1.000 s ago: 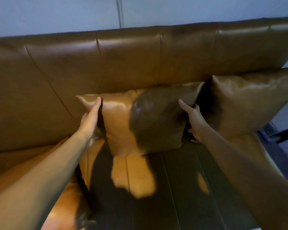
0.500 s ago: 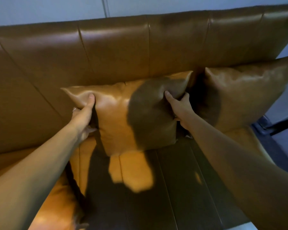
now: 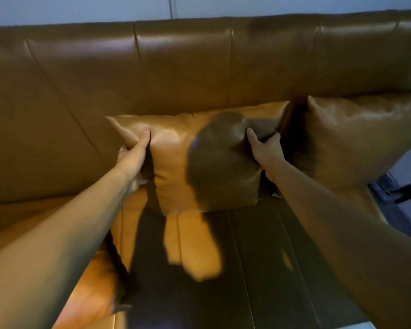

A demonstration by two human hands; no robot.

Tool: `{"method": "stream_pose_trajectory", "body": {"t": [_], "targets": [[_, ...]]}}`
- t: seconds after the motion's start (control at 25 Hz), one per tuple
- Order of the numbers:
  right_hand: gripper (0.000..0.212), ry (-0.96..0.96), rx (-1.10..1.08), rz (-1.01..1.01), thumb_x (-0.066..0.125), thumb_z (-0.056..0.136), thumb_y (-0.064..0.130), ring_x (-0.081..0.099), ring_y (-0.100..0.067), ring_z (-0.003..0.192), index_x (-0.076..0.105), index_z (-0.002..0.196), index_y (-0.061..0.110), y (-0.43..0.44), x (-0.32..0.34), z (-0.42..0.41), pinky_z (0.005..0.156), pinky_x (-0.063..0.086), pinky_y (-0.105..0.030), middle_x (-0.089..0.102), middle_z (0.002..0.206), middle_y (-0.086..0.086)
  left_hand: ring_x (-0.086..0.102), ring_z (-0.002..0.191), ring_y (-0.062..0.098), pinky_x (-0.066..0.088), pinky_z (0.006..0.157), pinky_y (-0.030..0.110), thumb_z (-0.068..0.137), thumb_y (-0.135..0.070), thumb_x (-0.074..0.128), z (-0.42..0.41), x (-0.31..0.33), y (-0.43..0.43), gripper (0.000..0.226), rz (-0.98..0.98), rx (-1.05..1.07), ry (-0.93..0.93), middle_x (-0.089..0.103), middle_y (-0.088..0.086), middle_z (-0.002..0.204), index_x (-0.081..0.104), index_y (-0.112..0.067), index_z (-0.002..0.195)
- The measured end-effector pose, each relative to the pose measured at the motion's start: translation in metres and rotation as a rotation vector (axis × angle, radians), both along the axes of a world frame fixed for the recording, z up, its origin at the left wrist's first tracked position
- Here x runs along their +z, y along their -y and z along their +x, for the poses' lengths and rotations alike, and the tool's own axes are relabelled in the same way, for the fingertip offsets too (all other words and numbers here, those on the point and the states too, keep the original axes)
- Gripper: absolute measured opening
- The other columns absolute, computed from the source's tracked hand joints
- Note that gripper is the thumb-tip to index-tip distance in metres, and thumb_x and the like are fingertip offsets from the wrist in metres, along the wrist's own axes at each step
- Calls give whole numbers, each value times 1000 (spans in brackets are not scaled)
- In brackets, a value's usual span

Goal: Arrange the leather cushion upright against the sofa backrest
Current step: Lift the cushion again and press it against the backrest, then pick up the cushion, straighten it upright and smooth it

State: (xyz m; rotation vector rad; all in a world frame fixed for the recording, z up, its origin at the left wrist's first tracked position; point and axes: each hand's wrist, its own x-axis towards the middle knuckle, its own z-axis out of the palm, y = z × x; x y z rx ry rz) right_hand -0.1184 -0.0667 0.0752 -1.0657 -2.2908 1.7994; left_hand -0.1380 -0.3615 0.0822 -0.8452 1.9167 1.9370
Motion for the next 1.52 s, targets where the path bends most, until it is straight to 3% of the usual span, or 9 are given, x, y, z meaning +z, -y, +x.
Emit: {"method": "stream_pose_trajectory", "body": {"t": [0.16,0.36,0.48,0.6,0.8,1.04,1.24,1.36,1.52], "targets": [[82,-43,59,321,60,98,42,42,-38,140,12,161,19,13,16,15,110,41,-51,28,161,-15,42,134,37,44,94,56,84,-62,65,23,5,2,89,-16,24,-11,43,3,151,24,-26,154],[71,-154,454,799,50,100,49,19,-37,151,17,158,26,59,31,36,118,20,-61,20,165,-13,35,141,36,39,102,62,86,-62,62,57,10,27,84,-43,145,10,32,1,159,24,-31,154],[64,-245,610,909,46,101,51,17,-35,153,22,156,27,110,33,39,119,17,-60,22,166,-12,37,140,33,38,104,59,85,-64,60,71,10,62,79,-66,220,-11,37,-1,156,31,-31,151],[62,-295,762,937,51,100,46,21,-35,152,28,153,25,177,25,49,118,20,-61,27,164,-13,41,137,30,33,111,45,92,-59,54,90,1,114,70,-296,250,-61,43,3,152,36,-25,150],[68,-248,971,890,50,99,52,19,-34,152,26,156,25,286,-7,69,119,19,-60,25,165,-13,42,136,36,34,111,40,97,-56,46,128,-27,216,66,-589,211,-24,46,13,150,38,-18,150],[72,15,1067,726,42,98,62,18,-34,152,19,158,30,411,-73,83,117,18,-60,19,167,-9,44,135,37,35,111,45,92,-60,50,159,-84,348,72,-649,221,185,47,14,149,35,-22,151],[69,302,776,325,44,96,65,30,-43,144,26,154,33,470,-131,75,115,25,-64,27,160,-12,44,135,37,35,111,42,82,-66,58,165,-136,417,87,-602,247,291,42,12,152,29,-23,153],[56,326,547,173,48,96,62,42,-46,131,39,140,29,481,-148,59,108,35,-62,36,147,-14,48,130,38,39,108,45,71,-77,57,159,-159,431,102,-505,244,303,47,11,148,24,-27,153],[55,336,448,-13,63,90,58,51,-41,119,40,124,22,479,-162,41,103,42,-56,44,134,-14,56,119,37,47,100,51,51,-81,69,150,-169,444,123,-378,291,308,51,4,142,18,-35,153]]}}
